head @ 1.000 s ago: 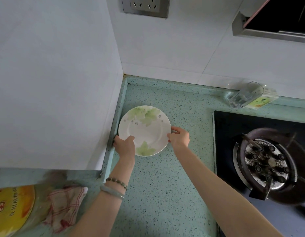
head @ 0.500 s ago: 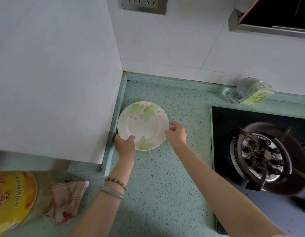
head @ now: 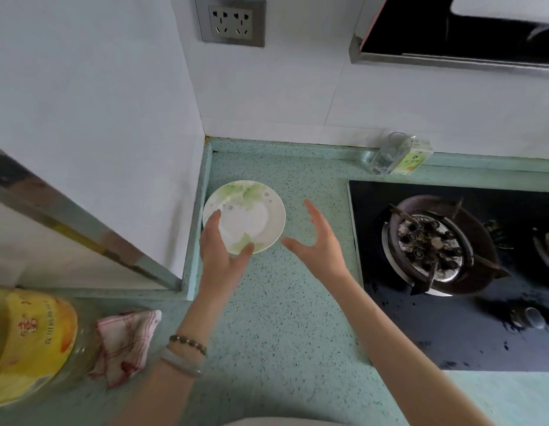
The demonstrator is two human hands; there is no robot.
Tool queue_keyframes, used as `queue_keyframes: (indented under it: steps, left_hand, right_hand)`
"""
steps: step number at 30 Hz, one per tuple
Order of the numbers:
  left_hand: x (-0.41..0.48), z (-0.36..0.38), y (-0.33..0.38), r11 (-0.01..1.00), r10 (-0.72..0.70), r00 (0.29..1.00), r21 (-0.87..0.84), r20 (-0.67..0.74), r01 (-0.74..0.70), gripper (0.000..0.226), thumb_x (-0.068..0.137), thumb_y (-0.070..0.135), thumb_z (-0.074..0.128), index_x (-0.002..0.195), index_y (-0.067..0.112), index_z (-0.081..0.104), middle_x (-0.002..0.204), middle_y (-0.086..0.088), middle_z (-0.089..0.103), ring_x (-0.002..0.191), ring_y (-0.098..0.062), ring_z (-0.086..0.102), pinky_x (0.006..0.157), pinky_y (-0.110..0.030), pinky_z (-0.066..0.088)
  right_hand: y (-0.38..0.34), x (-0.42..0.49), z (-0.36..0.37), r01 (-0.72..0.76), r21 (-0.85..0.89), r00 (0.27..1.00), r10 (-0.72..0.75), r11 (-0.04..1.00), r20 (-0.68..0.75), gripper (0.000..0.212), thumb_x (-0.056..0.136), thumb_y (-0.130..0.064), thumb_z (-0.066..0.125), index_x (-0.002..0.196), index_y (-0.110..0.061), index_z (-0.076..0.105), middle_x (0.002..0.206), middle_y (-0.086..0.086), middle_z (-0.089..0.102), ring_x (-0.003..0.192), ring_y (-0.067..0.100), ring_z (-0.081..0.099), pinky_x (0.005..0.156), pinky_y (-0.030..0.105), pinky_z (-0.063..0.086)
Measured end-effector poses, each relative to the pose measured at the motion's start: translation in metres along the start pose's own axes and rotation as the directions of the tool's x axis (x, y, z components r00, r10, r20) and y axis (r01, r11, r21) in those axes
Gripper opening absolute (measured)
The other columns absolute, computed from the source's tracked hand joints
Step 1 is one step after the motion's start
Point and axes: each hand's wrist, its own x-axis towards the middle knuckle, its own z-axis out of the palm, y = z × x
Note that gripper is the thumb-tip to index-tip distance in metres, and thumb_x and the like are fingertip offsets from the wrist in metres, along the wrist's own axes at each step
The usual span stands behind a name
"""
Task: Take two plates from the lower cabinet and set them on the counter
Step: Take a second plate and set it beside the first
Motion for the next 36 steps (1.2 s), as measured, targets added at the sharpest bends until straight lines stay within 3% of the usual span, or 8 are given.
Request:
queue_keyframes:
  steps: [3, 5, 9, 15, 18, 22, 29, 36]
  left_hand:
    - [-0.012, -0.016, 0.018, 0.952, 0.229, 0.972, 0.196, 0.055, -0.236, 0.091, 0.077, 0.043, 0.071, 0.149, 0.017, 0.02, 0.155, -0.005, 0.023, 0.139, -0.014, 0.019, 0.112, -0.039, 0.02]
    - [-0.021, -0.023, 0.026, 0.938, 0.27, 0.96, 0.206, 0.075, -0.28, 0.096, 0.076, 0.041, 0.075, 0.15, 0.016, 0.019, 0.155, -0.004, 0.023, 0.136, -0.002, 0.015, 0.115, -0.045, 0.022]
    - [-0.04, -0.035, 0.037, 0.951, 0.291, 0.945, 0.059, 0.147, -0.302, 0.102, 0.073, 0.047, 0.073, 0.15, 0.027, 0.01, 0.15, 0.012, 0.018, 0.136, 0.002, 0.016, 0.114, -0.036, 0.021]
    - [-0.061, -0.034, 0.057, 0.93, 0.362, 0.888, -0.179, 0.282, -0.322, 0.11, 0.069, 0.062, 0.07, 0.151, 0.027, 0.005, 0.155, 0.01, 0.022, 0.141, -0.004, 0.028, 0.116, -0.031, 0.024]
    - [-0.07, -0.026, 0.068, 0.912, 0.398, 0.844, -0.252, 0.359, -0.323, 0.112, 0.07, 0.052, 0.075, 0.152, 0.027, 0.003, 0.151, 0.018, 0.026, 0.139, -0.004, 0.032, 0.116, -0.03, 0.027]
    - [-0.087, -0.001, 0.085, 0.889, 0.449, 0.751, -0.322, 0.484, -0.324, 0.109, 0.07, 0.044, 0.076, 0.15, 0.034, 0.003, 0.154, 0.005, 0.027, 0.138, -0.006, 0.034, 0.116, -0.039, 0.026]
    - [-0.155, 0.057, 0.123, 0.848, 0.529, 0.518, -0.418, 0.672, -0.325, 0.108, 0.071, 0.04, 0.073, 0.15, 0.035, 0.0, 0.155, 0.001, 0.025, 0.14, -0.006, 0.032, 0.117, -0.036, 0.025]
    - [-0.251, 0.105, 0.148, 0.805, 0.588, 0.336, -0.493, 0.736, -0.328, 0.107, 0.071, 0.039, 0.073, 0.151, 0.031, 0.002, 0.154, 0.0, 0.027, 0.139, -0.008, 0.035, 0.117, -0.036, 0.027]
  right_hand:
    - [-0.006, -0.024, -0.011, 0.091, -0.046, 0.996, -0.092, 0.995, -0.011, 0.093, 0.076, -0.033, 0.078, 0.149, -0.034, 0.02, 0.155, -0.013, 0.027, 0.143, 0.008, 0.021, 0.112, 0.031, 0.02]
    - [-0.009, -0.039, -0.019, 0.098, -0.011, 0.995, -0.098, 0.995, -0.037, 0.095, 0.076, -0.033, 0.078, 0.15, -0.035, 0.018, 0.155, -0.014, 0.026, 0.14, 0.003, 0.021, 0.111, 0.028, 0.02]
    - [-0.013, -0.07, -0.033, 0.103, 0.145, 0.991, -0.089, 0.984, -0.102, 0.098, 0.075, -0.025, 0.08, 0.149, -0.035, 0.017, 0.155, -0.009, 0.028, 0.14, 0.006, 0.028, 0.113, 0.028, 0.024]
    - [-0.008, -0.119, -0.058, 0.102, 0.227, 0.974, -0.051, 0.969, -0.22, 0.104, 0.073, -0.023, 0.081, 0.149, -0.038, 0.013, 0.149, -0.01, 0.032, 0.134, 0.006, 0.037, 0.107, 0.026, 0.031]
    - [-0.001, -0.143, -0.069, 0.084, 0.238, 0.961, -0.016, 0.968, -0.276, 0.107, 0.073, -0.02, 0.081, 0.15, -0.039, 0.009, 0.153, -0.004, 0.031, 0.134, 0.011, 0.04, 0.108, 0.032, 0.036]
    - [0.015, -0.186, -0.087, 0.061, 0.246, 0.91, 0.048, 0.967, -0.413, 0.107, 0.074, -0.016, 0.081, 0.148, -0.042, 0.008, 0.151, -0.005, 0.034, 0.128, 0.009, 0.047, 0.106, 0.032, 0.041]
    - [0.052, -0.286, -0.12, 0.027, 0.261, 0.753, 0.152, 0.965, -0.641, 0.1, 0.073, -0.026, 0.081, 0.142, -0.057, 0.015, 0.143, -0.013, 0.041, 0.124, -0.001, 0.049, 0.104, 0.031, 0.042]
    - [0.086, -0.396, -0.15, 0.029, 0.305, 0.581, 0.232, 0.952, -0.78, 0.098, 0.071, -0.024, 0.083, 0.141, -0.056, 0.022, 0.139, -0.013, 0.047, 0.12, 0.0, 0.053, 0.1, 0.025, 0.044]
